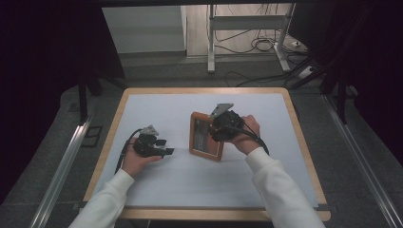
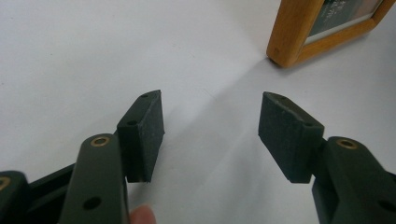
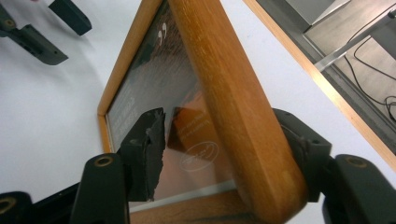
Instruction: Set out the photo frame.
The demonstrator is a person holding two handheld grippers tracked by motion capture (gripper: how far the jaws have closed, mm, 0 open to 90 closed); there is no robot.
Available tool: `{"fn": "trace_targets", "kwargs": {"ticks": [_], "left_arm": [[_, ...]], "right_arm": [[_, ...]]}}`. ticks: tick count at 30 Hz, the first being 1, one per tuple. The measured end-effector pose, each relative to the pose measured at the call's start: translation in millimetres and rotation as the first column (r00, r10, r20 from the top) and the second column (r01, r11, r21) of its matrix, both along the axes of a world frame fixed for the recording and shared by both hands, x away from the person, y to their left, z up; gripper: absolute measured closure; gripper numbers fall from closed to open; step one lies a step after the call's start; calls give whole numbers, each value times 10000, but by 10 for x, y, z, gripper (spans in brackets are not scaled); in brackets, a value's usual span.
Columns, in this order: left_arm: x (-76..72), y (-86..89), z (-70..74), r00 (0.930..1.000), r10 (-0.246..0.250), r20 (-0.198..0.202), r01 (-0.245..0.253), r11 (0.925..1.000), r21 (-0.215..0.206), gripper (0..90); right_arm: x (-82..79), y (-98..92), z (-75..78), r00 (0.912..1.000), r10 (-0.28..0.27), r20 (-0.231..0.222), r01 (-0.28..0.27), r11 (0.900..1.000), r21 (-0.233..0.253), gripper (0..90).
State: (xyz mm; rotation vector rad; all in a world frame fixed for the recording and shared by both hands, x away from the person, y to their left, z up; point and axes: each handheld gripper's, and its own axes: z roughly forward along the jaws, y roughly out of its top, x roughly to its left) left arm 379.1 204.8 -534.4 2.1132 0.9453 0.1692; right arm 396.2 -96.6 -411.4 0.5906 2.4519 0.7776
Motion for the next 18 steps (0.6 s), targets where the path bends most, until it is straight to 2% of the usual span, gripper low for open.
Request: {"fn": "trace_targets", "kwargs": {"ticks": [10,18], "left_arm": [[1,8,5,10000,-26,34,26,10000,-1,399],[1,8,4,10000,-10,-1,10,10000,1,398]], "right_arm": [[151,-13,-56,9989,-360,-303,368,9990,270,323],[178,-12,-79,9982,-491,-355,506,9979,412,304]]}}
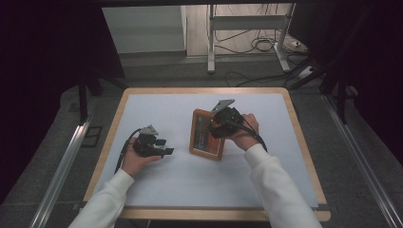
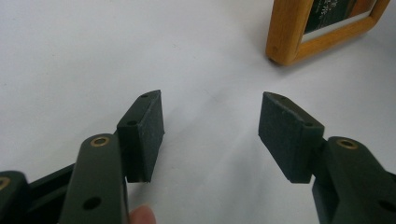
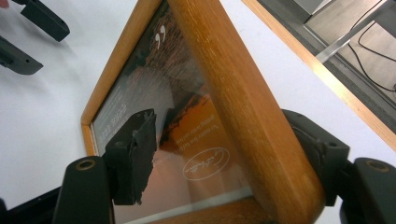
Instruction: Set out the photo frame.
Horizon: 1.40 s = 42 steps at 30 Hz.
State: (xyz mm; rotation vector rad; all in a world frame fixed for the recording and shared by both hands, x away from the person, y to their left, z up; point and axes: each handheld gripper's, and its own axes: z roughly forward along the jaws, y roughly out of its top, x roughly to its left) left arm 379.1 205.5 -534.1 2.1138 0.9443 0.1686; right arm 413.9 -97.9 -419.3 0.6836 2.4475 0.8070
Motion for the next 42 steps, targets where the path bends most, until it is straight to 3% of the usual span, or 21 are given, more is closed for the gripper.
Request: {"fn": "trace_targets", "kwargs": {"ticks": [13,18,28,37,42], "left_arm": [[-12,-5,15,9998,-69,198,71,9999,-102,398],[-20,-22,28,9996,-109,258,112,9999,-103,395],[-23,-24,30,9996,64,278,-63,10000,-67,379],[-57,-50,51,9991,92,420,-92,10000,-6,359],[-108,-60,70,9984,199,536,-199,9998,-20,354]], "right_arm": [[-52,-111,72,9975,-684,178,661,9922,1057,202],[-124,-317,66,9941,-1081,76,1056,9824,1543,192],[-354,-613,-15,9931,-1170,-110,1166,9684,2205,191],[-612,-801,-228,9937,-1119,-43,1088,9553,2750,258],[-699,-863,-315,9941,-1080,-116,1064,9467,3040,361]]}}
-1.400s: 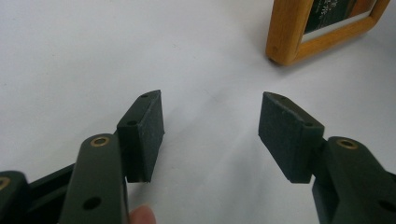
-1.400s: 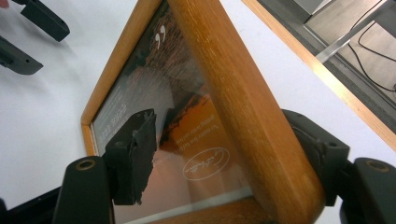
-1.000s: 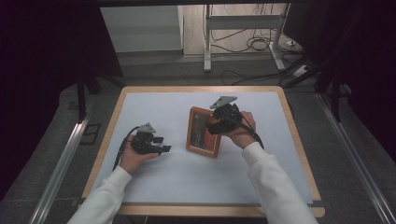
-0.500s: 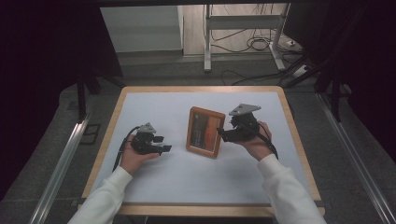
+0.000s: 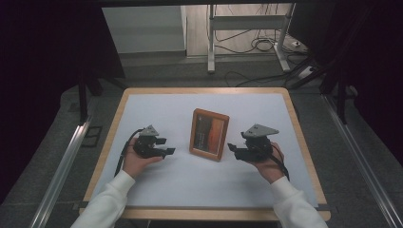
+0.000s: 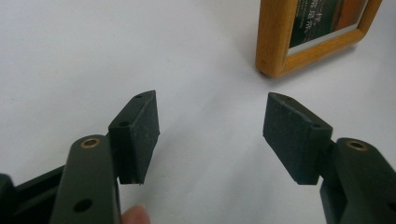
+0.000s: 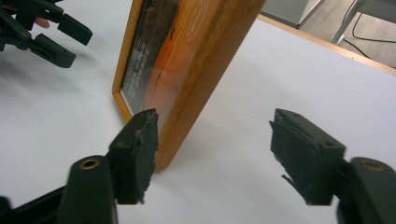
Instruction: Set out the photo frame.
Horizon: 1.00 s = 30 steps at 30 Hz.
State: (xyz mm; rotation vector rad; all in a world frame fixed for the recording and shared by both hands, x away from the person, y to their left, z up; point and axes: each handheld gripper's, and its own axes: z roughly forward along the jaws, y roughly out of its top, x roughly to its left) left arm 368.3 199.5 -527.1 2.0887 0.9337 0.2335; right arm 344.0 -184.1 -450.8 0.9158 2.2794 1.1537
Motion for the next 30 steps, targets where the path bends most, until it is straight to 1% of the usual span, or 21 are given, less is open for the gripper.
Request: {"fn": "trace_targets", "kwargs": {"ticks": [2,5,6,8,9,11,13,15,22,25,28,29,30], "left_arm": [[-28,-11,-9,10000,15,-21,-14,10000,97,354],[-81,-27,-16,10000,60,80,-62,9998,206,350],[-90,-29,-13,9999,53,98,-55,9997,243,350],[-125,-32,-4,9998,167,106,-169,9997,203,350],[-138,-31,1,9998,191,100,-193,9996,185,349],[-164,-26,10,9997,221,117,-223,9996,157,348],[-194,-25,17,9997,250,59,-251,9995,197,347],[-227,-24,22,9996,257,97,-258,9996,125,345],[-291,-18,38,9998,144,144,-145,9999,80,345],[-283,-6,37,9999,105,120,-105,9999,5,345],[-277,1,27,9999,7,126,-8,10000,78,345],[-277,2,24,9999,-1,123,0,10000,61,346],[-276,3,22,9999,-13,125,12,10000,58,346]], "right_arm": [[-24,-19,-35,9999,116,2,-116,9999,62,410],[-48,-41,-82,9995,304,-131,-301,9993,233,491],[-53,-47,-98,9988,418,-240,-409,9984,380,548],[-63,-54,-136,9966,709,-408,-685,9960,570,628],[-65,-49,-159,9953,843,-467,-816,9951,562,662],[-71,-34,-195,9921,1082,-629,-1061,9937,369,732],[-83,-24,-219,9898,1272,-642,-1255,9917,294,783],[-103,0,-250,9876,1431,-645,-1425,9897,128,823],[-148,90,-315,9836,1680,-654,-1692,9855,-132,884],[-153,176,-374,9796,1843,-802,-1869,9820,-263,895],[-143,276,-441,9756,1972,-962,-2024,9782,-468,896],[-130,340,-484,9739,2019,-1034,-2084,9764,-562,896],[-130,340,-484,9739,2019,-1034,-2084,9764,-562,896]]}}
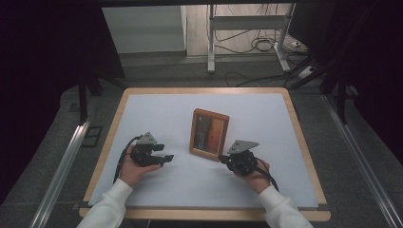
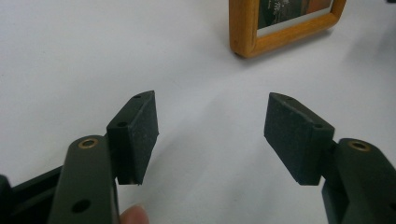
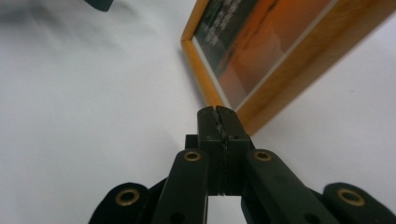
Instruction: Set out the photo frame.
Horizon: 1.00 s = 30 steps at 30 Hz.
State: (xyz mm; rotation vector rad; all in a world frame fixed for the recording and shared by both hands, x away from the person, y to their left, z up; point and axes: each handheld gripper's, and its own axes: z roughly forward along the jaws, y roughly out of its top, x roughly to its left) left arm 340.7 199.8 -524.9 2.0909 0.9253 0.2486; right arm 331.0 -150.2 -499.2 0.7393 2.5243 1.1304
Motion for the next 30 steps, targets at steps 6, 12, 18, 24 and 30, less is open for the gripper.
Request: {"fn": "trace_targets", "kwargs": {"ticks": [6,12,18,24,30], "left_arm": [[3,4,-5,10000,-66,-45,66,10000,-24,346],[-1,-3,-4,9999,-110,-35,109,9999,-21,346],[0,-6,-6,9999,-111,-44,110,9999,-19,346],[1,-5,-8,9999,-115,-53,115,9999,-12,346],[1,3,-3,9999,-107,-47,107,9999,-31,347]], "right_arm": [[42,175,-105,9998,126,-144,-130,9994,-308,896],[69,257,-187,10000,49,-55,-53,9974,-720,896],[113,232,-234,9997,-223,61,228,9954,-930,897],[134,204,-242,9999,-165,43,168,9958,-902,898],[144,190,-243,9998,-207,71,214,9945,-1029,898]]}}
